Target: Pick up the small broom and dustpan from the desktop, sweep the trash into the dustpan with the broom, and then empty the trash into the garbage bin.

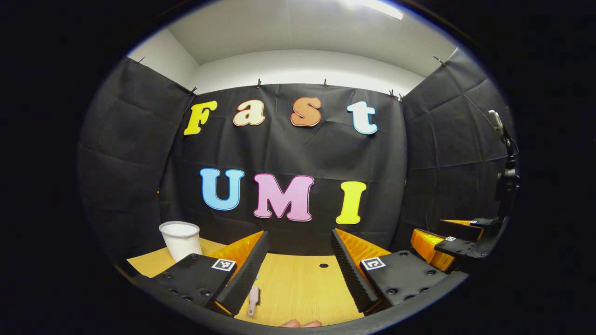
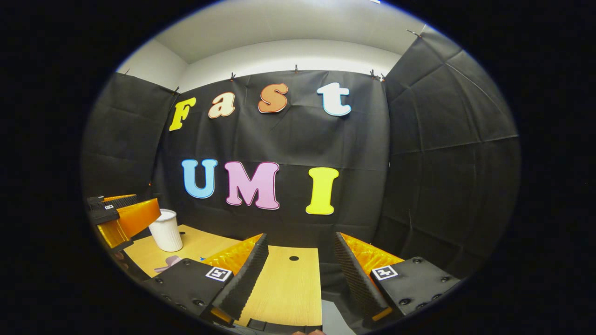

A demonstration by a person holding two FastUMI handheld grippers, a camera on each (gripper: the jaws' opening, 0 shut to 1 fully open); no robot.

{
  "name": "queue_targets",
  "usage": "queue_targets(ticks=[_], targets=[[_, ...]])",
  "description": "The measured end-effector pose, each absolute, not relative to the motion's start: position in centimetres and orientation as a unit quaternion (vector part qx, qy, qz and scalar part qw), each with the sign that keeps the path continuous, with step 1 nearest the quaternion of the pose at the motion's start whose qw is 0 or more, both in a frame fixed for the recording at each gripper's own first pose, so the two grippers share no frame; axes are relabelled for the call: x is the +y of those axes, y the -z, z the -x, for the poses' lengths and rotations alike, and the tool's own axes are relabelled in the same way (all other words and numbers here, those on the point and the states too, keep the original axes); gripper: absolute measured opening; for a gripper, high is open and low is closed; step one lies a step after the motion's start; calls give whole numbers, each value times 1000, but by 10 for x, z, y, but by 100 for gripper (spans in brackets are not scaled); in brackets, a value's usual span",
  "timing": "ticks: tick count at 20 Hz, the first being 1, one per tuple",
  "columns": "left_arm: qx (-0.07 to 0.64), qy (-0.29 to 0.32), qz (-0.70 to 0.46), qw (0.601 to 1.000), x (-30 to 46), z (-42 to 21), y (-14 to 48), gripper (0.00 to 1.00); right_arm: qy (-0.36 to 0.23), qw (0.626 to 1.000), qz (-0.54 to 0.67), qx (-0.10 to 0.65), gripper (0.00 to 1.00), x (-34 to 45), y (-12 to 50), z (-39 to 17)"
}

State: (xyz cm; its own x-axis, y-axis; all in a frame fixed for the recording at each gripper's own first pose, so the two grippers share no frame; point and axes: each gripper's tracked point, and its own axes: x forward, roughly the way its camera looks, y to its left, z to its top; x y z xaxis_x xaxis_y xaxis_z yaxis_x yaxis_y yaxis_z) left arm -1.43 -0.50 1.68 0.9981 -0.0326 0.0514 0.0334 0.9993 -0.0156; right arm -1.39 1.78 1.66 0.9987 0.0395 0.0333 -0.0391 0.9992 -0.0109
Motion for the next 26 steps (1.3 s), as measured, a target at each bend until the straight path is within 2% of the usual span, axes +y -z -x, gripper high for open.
queue_targets(ticks=[1, 9, 12, 13, 19, 20, 21, 22, 26], targets=[[-28, 16, 8, 999, -4, 15, -17, 80, -19, 1000, 6, -18, 88, 18, -18, 14], [-31, 18, 1, 999, -5, 20, -16, 80, -28, 999, 21, -36, 88, 28, -25, 22], [-38, 23, 0, 999, -7, 21, -20, 80, -34, 998, 22, -45, 93, 30, -28, 23], [-38, 23, -1, 999, -7, 21, -19, 80, -34, 998, 22, -46, 88, 30, -29, 23], [-45, 22, 0, 999, -6, 22, -23, 80, -36, 998, 19, -49, 88, 29, -30, 24], [-45, 21, -1, 999, -5, 23, -23, 80, -37, 998, 19, -48, 98, 30, -29, 24], [-44, 20, -1, 999, -4, 24, -22, 80, -39, 998, 20, -48, 98, 32, -29, 25], [-44, 19, -3, 999, -3, 23, -22, 80, -40, 998, 22, -50, 88, 32, -29, 26], [-39, 13, -3, 999, 5, 22, -17, 80, -47, 997, 33, -52, 88, 41, -27, 23]])
